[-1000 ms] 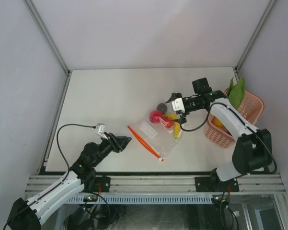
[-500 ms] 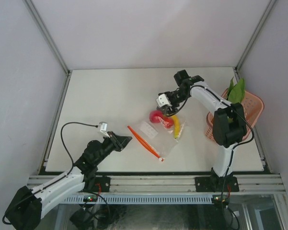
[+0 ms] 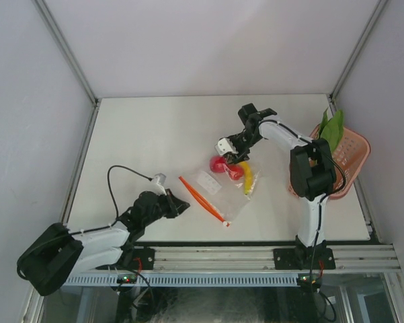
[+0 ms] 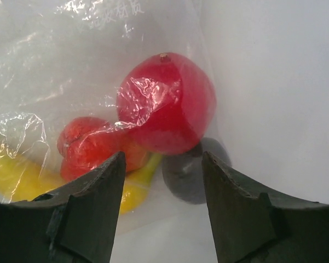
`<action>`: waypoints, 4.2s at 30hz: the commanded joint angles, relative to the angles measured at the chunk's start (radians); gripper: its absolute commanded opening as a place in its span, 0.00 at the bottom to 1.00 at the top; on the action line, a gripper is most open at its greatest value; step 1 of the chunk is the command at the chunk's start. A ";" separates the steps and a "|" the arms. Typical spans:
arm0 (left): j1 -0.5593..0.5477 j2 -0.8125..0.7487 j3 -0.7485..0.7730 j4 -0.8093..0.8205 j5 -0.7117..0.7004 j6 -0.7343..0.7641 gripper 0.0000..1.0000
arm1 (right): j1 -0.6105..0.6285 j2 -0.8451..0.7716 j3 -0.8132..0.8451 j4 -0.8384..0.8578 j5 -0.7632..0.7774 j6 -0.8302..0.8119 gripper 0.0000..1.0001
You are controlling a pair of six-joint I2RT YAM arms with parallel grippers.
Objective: Open the zip-top bag and remove the fake food
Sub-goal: Pick up the fake fruit from the zipper food storage bag.
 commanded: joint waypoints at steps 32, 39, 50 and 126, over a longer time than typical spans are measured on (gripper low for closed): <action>-0.072 0.453 0.097 0.777 -0.035 0.421 0.45 | 0.056 -0.105 -0.086 -0.109 -0.078 -0.035 0.23; -0.078 0.541 0.120 0.862 -0.016 0.556 0.47 | 0.067 -0.137 -0.155 0.066 -0.092 -0.004 0.55; -0.083 0.634 0.176 0.866 -0.057 0.719 0.58 | 0.102 0.023 -0.002 -0.022 -0.082 -0.061 0.54; -0.135 0.867 0.301 0.894 0.024 1.029 1.00 | 0.124 0.085 0.010 -0.226 -0.231 -0.164 0.23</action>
